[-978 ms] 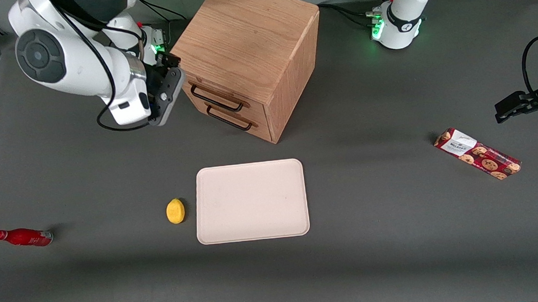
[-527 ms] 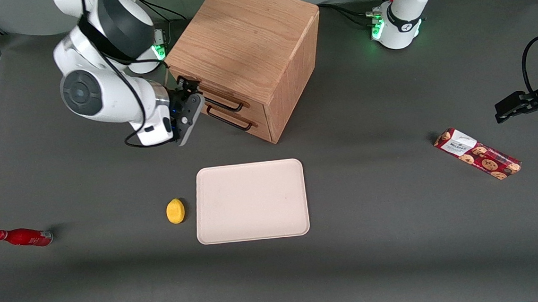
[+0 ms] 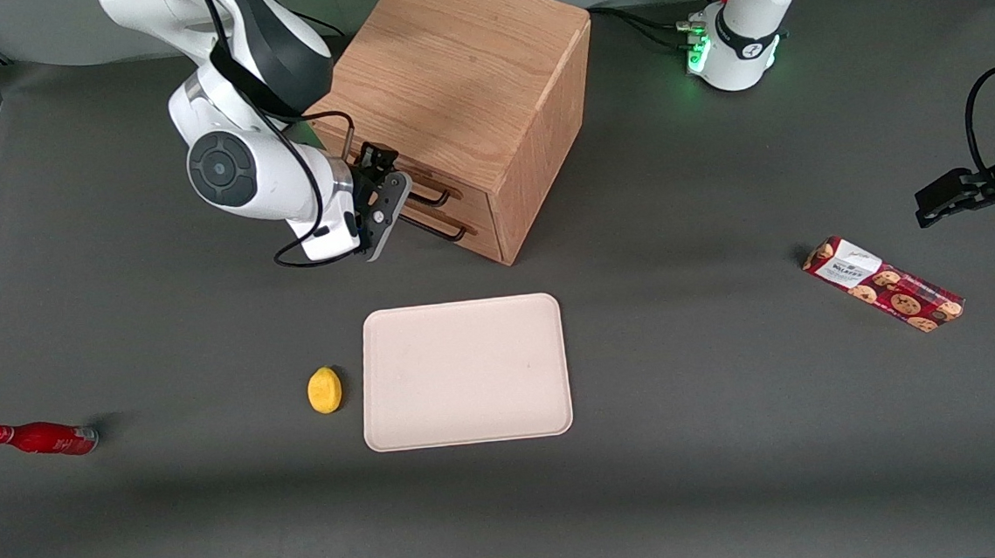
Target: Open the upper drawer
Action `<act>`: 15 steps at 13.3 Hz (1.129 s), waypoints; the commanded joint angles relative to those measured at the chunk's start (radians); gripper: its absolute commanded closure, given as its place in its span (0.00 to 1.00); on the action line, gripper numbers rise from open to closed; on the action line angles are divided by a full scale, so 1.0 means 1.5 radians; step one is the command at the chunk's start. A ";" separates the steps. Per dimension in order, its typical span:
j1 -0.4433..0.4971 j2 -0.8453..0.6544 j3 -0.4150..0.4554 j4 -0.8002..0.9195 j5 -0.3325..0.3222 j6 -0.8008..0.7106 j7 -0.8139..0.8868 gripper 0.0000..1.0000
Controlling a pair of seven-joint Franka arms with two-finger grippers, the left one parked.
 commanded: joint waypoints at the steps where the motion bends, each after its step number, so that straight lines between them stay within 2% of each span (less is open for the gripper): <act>1: 0.001 -0.026 0.008 -0.059 0.017 0.057 0.007 0.00; 7: -0.001 -0.017 0.009 -0.065 0.006 0.078 0.007 0.00; 9: -0.004 0.007 0.009 -0.057 -0.030 0.098 0.007 0.00; 15: -0.012 0.071 -0.015 0.010 -0.065 0.097 0.005 0.00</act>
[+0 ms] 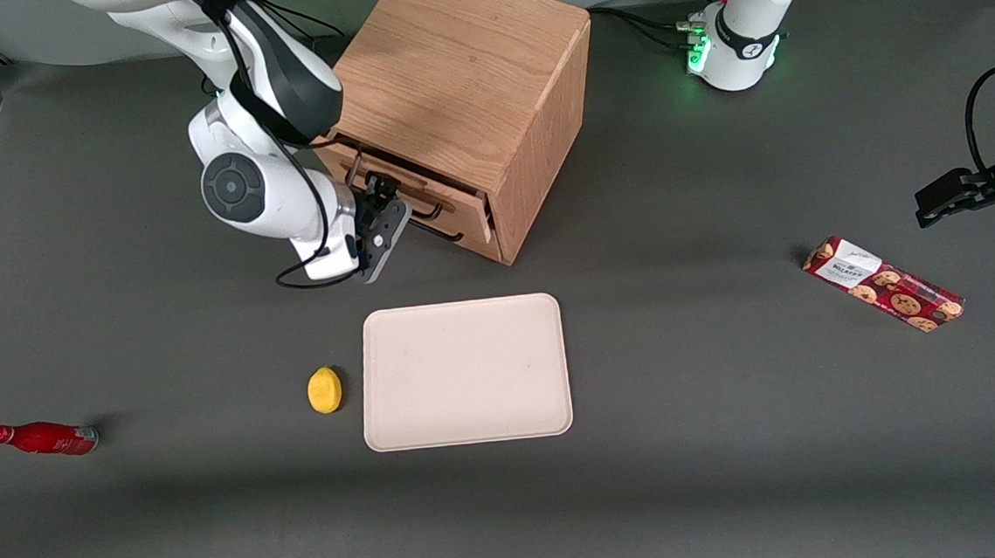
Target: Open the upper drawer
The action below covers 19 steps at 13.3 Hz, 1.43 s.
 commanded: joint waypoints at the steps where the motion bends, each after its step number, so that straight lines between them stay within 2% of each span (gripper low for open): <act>1: 0.000 0.045 -0.017 0.049 -0.019 -0.001 0.001 0.00; 2: 0.000 0.053 -0.027 0.060 -0.021 -0.001 -0.001 0.00; 4: 0.000 0.071 -0.040 0.095 -0.052 -0.008 -0.002 0.00; 11: -0.001 0.136 -0.119 0.244 -0.056 -0.072 -0.122 0.00; 12: -0.001 0.146 -0.120 0.262 -0.065 -0.072 -0.141 0.00; 15: 0.004 0.176 -0.119 0.338 -0.144 -0.077 -0.198 0.00; 17: 0.008 0.173 -0.112 0.376 -0.153 -0.129 -0.201 0.00; 19: 0.007 0.126 -0.109 0.398 -0.148 -0.186 -0.186 0.00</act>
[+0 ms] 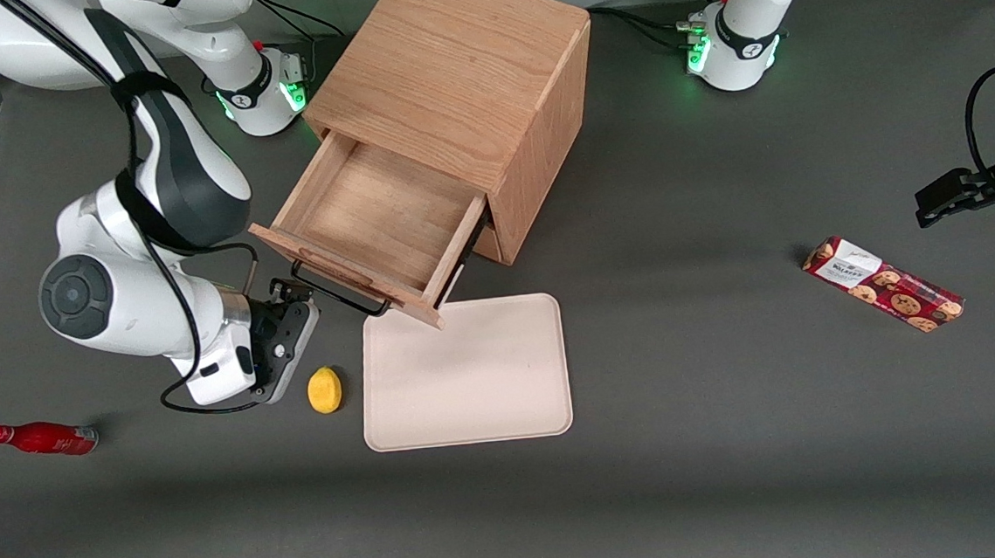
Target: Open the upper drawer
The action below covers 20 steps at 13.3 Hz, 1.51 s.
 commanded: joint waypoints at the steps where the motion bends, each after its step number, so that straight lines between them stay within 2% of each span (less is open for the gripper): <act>1: -0.002 -0.061 -0.002 0.042 -0.013 -0.081 0.030 0.00; 5: -0.015 -0.174 -0.026 0.020 -0.013 -0.198 0.262 0.00; 8: -0.015 -0.285 -0.071 -0.092 -0.013 -0.226 0.414 0.00; 10: -0.016 -0.371 -0.111 -0.219 -0.012 -0.220 0.453 0.00; 12: -0.016 -0.449 -0.151 -0.301 -0.009 -0.199 0.454 0.00; 20: -0.016 -0.425 -0.194 -0.246 -0.014 -0.235 0.452 0.00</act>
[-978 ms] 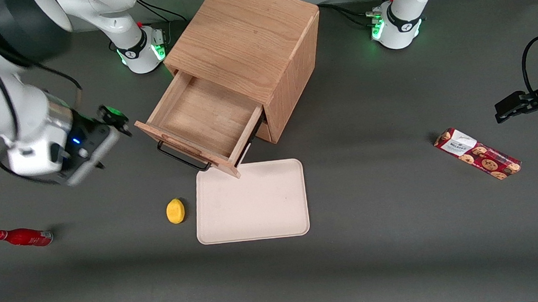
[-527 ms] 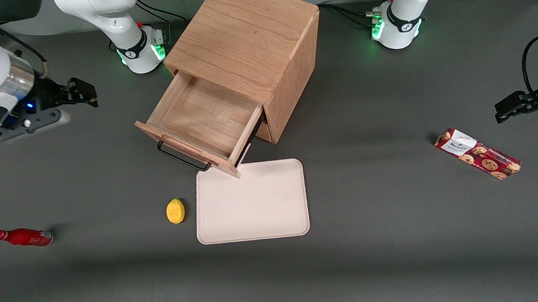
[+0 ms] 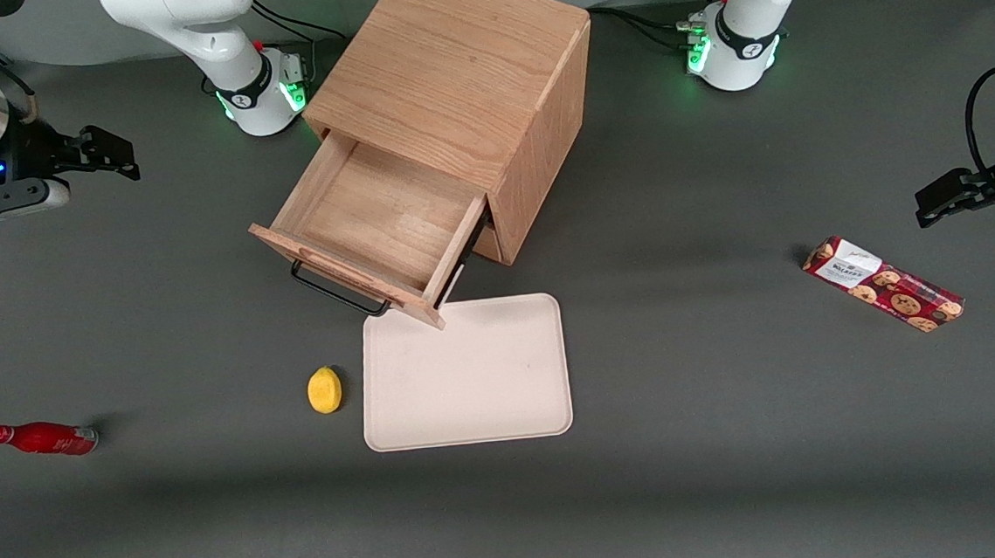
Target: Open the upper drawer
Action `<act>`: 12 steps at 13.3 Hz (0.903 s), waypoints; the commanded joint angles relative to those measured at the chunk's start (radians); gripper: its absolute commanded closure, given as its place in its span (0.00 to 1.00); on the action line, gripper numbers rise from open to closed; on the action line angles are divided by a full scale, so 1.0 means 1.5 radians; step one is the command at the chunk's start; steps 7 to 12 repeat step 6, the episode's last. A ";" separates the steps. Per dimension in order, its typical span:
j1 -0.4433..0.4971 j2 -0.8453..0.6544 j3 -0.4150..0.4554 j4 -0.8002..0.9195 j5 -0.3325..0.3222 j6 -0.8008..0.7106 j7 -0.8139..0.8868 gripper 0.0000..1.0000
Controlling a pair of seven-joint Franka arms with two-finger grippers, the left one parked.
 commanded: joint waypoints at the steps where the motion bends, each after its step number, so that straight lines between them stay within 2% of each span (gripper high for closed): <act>1: 0.004 0.005 -0.005 0.041 -0.009 -0.017 0.019 0.00; 5: 0.001 0.027 -0.023 0.099 -0.014 -0.031 0.022 0.00; 12: 0.000 0.030 -0.026 0.100 -0.013 -0.031 0.022 0.00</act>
